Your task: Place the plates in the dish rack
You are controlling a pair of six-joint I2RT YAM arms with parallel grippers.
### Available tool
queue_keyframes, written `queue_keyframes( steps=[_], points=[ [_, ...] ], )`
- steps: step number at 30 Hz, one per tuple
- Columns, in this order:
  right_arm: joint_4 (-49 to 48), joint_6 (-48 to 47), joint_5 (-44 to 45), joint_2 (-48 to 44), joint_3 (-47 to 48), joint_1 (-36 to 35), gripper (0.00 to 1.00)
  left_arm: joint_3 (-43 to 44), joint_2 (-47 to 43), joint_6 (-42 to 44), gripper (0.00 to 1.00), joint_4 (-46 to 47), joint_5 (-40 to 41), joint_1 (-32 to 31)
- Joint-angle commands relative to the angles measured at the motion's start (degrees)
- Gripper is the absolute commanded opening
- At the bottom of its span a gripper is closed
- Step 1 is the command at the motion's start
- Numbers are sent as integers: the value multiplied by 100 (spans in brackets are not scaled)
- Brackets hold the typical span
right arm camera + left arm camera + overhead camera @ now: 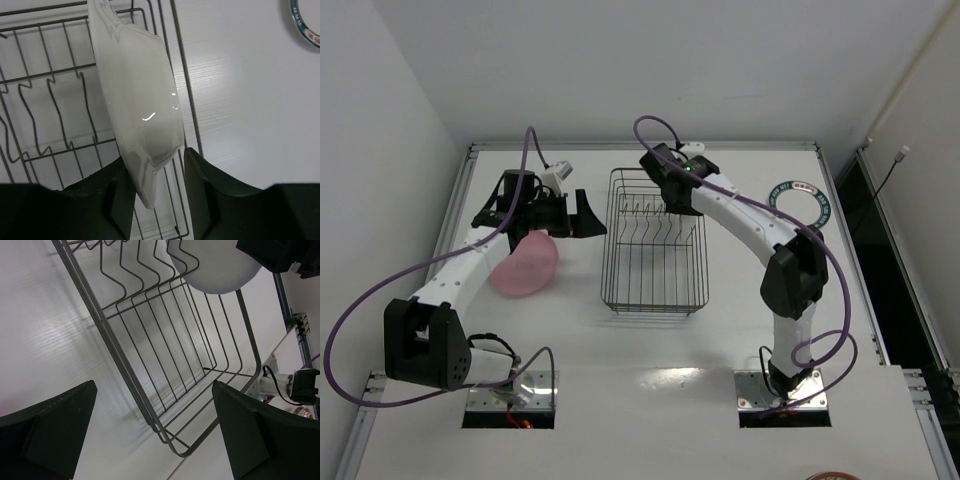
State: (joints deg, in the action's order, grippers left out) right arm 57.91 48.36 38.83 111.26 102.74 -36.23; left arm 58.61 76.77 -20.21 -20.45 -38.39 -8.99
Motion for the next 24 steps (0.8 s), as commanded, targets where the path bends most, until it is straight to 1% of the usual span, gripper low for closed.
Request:
queue_keyframes(
  steps=[1,2,5,11,14,17,19,20,21,22,24],
  points=[
    [-386,95,-209,-281,18,-69,39,80,-31,-27,100,41,-151,47],
    [-438,95,-279,-281,18,-69,44,80,-31,-27,100,41,-151,47],
    [-500,95,-402,-281,-35,-69,50,80,-31,-27,100,41,-151,47],
    [-666,95,-507,-281,-219,-16,53,80,-31,-27,100,41,-151,47],
    [-720,42,-508,-281,-272,45,50,80,22,-27,100,41,-151,47],
    [-781,42,-578,-281,-325,107,44,80,22,-27,100,41,-151,47],
    [-842,42,-701,-281,-386,160,37,80,22,-27,100,41,-151,47],
    [-843,42,-753,-281,-517,230,36,80,22,-27,100,41,-151,47],
    [-1043,42,-806,-281,-596,230,31,80,22,-27,100,41,-151,47],
    [-1158,42,-937,-376,-693,230,28,80,74,-27,100,41,-151,47],
    [-1543,42,-1078,-622,-1044,335,26,133,75,-27,100,41,-151,47]
  ],
)
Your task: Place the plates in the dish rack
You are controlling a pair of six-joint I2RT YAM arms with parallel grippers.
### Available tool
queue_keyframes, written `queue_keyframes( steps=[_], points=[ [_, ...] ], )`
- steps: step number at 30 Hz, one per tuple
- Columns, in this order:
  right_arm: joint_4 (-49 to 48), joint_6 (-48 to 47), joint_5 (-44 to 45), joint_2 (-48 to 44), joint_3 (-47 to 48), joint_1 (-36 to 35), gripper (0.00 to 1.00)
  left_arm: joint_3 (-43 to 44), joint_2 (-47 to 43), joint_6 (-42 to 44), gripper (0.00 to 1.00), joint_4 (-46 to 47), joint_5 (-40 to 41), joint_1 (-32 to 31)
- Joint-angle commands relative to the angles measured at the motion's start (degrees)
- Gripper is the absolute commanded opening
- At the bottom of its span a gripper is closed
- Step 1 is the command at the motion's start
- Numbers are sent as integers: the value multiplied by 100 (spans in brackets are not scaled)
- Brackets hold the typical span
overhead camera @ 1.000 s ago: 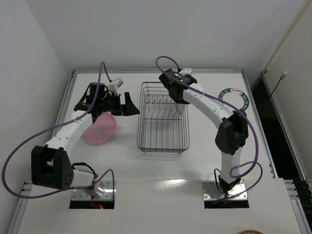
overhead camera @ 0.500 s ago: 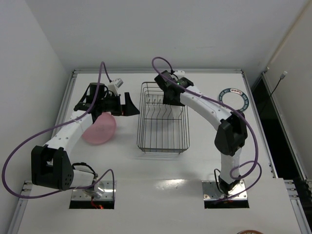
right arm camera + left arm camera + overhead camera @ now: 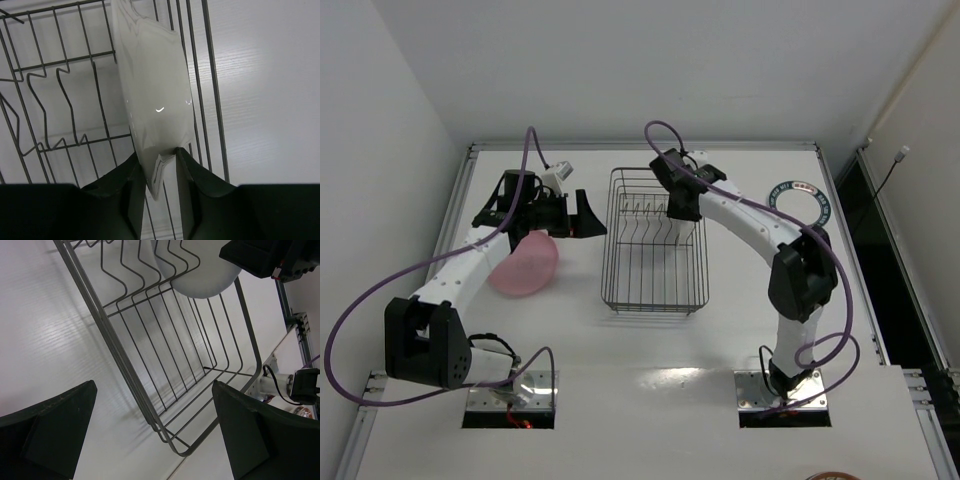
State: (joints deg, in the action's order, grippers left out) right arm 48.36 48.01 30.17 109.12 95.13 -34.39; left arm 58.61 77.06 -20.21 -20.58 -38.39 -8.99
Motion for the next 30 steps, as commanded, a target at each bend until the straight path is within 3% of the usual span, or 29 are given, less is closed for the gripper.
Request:
queue_keyframes(
  steps=[1,5,13,17,20,24,26,30],
  points=[
    [-686,77,-353,-479,-380,152,24,133,46,-27,100,54,-151,47],
    [-837,77,-600,-620,-662,362,28,133,46,-27,100,54,-151,47],
    [-1003,-90,-820,-857,-663,416,75,133,99,-27,100,54,-151,47],
    [-1118,-458,-1144,-1129,-505,416,92,133,99,-27,100,54,-151,47],
    [-1065,-695,-1303,-1331,-110,416,99,133,99,-27,100,54,-151,47],
    [-917,-960,-1435,-1727,67,468,99,133,99,-27,100,54,-81,47],
    [-750,-1013,-964,-2077,67,608,99,133,99,-27,100,-16,85,47],
    [-476,-1223,-590,-2666,-651,1363,99,186,-15,-27,100,-131,463,47]
  ],
)
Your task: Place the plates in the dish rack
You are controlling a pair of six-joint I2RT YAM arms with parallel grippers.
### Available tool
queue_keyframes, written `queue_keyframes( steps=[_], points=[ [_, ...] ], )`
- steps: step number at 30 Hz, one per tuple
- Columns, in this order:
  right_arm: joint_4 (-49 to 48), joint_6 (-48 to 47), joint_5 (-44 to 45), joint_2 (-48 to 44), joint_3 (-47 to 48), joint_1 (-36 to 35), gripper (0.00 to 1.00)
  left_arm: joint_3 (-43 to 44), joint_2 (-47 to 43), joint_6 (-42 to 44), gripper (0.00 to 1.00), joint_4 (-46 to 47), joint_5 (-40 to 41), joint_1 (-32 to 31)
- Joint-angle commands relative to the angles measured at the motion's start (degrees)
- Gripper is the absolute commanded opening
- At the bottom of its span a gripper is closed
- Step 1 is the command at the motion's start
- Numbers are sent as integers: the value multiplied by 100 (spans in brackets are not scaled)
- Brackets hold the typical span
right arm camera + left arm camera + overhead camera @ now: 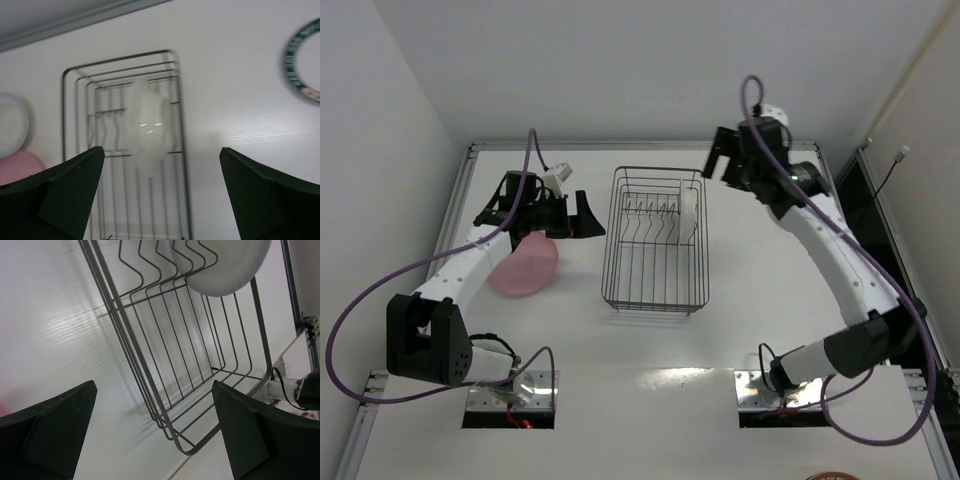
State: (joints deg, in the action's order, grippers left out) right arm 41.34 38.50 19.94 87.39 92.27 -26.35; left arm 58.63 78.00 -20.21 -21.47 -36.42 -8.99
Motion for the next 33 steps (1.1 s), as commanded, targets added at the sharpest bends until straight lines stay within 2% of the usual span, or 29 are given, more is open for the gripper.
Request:
queue_keyframes(
  steps=[1,3,4,8,12,15,19,24,33],
  points=[
    [225,-421,231,-756,-542,1144,99,184,-179,-27,100,-41,363,47],
    [-37,-536,-594,-960,-1148,1840,99,184,-259,-27,100,-111,610,47],
    [-143,-606,-1293,-1092,-1359,2575,99,184,-328,-27,100,-111,610,47],
    [-925,-607,-2914,-1172,-2474,3984,99,184,-460,-27,100,-111,751,47],
    [-1610,-370,-4293,-646,-2916,4822,99,184,-461,-27,100,-164,874,47],
    [-2006,-195,-4875,-268,-3048,5297,99,184,-461,-27,100,-164,926,47],
    [-2094,-194,-4877,181,-2978,5701,99,236,-514,-27,100,-217,927,47],
    [-2481,96,-5360,1032,-3039,6132,99,236,-514,-27,100,-217,927,47],
    [-2596,-36,-5247,2044,-2724,6133,99,236,-514,-27,100,-217,812,47]
  ],
)
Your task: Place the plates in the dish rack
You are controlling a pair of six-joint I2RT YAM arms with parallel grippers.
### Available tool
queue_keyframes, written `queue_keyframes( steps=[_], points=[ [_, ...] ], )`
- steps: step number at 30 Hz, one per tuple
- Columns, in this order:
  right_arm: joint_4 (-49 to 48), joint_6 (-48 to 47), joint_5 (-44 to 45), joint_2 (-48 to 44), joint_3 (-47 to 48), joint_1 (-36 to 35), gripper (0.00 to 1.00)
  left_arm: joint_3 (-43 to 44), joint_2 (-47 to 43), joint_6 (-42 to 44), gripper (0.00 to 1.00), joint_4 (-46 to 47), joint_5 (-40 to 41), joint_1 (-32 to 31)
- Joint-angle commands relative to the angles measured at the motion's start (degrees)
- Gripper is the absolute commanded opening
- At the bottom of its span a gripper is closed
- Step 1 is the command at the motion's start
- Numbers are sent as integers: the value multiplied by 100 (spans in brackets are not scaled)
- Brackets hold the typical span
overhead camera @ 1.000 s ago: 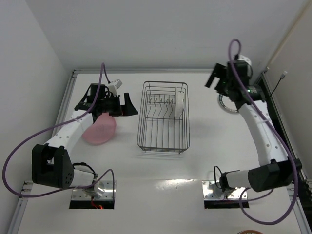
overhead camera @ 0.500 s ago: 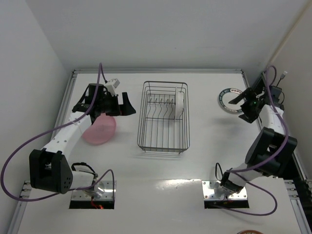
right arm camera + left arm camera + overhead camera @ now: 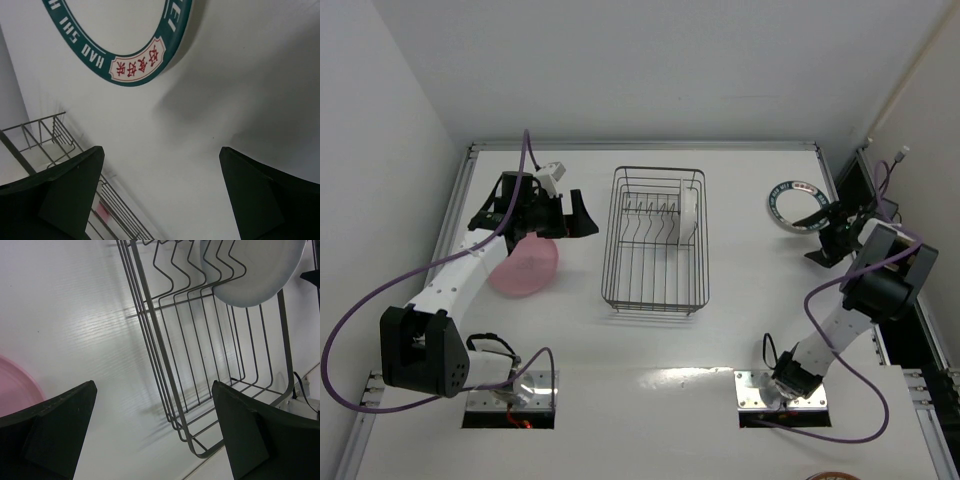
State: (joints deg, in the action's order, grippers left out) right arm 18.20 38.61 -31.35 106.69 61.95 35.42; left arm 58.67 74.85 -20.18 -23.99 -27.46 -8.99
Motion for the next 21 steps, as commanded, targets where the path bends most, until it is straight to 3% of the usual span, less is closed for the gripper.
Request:
queue_keyframes(
  steps=[1,6,14,17,21],
  points=[
    [-212,-99,-117,202,309,-44,99,232,-199,-29,100,35,-136,47],
    [-264,-99,6,720,511,-97,99,232,-146,-29,100,35,-136,47],
    [-967,699,-161,1283,686,-44,90,232,-146,-29,100,35,-136,47],
    [-1352,1148,-108,1415,739,-44,82,284,-146,-29,100,35,-136,47],
    [-1486,1587,190,1468,739,-97,62,285,-93,-29,100,-18,-84,47]
  ],
)
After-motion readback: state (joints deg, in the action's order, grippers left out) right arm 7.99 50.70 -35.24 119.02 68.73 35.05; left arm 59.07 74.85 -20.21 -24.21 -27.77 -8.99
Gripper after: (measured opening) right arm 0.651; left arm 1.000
